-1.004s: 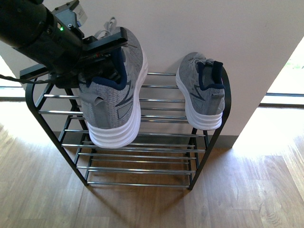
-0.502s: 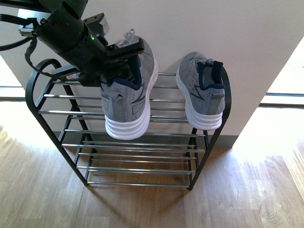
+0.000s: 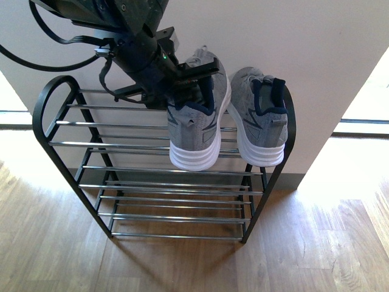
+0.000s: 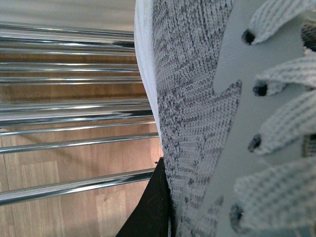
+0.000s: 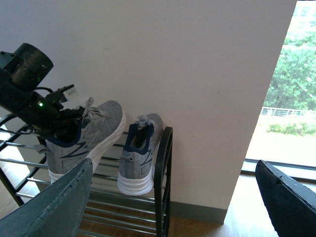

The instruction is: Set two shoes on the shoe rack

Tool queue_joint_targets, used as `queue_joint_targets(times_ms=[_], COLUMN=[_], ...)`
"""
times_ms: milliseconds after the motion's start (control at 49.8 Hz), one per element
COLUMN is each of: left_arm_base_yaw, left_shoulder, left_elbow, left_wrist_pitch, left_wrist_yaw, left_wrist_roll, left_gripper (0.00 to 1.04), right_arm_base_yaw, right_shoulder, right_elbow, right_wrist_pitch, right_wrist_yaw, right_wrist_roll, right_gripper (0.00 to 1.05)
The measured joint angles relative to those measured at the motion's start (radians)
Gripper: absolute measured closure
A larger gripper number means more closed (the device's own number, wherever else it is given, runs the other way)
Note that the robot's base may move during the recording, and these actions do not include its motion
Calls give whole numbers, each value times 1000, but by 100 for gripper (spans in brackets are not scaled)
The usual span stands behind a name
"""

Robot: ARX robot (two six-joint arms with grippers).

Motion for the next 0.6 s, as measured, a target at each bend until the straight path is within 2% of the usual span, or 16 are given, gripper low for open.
queue_joint_targets(times_ms=[602], left_arm_base_yaw=[-2], left_shoulder=[119], left_elbow=[80], left_wrist_pitch=[58], left_wrist_yaw=[-32], left_wrist_roll=[-68], left_gripper=[101], right_arm_base_yaw=[0], right_shoulder=[0], right_elbow=[0], right_wrist_pitch=[0], right_wrist_yaw=[0], right_wrist_roll=[0], right_gripper=[9])
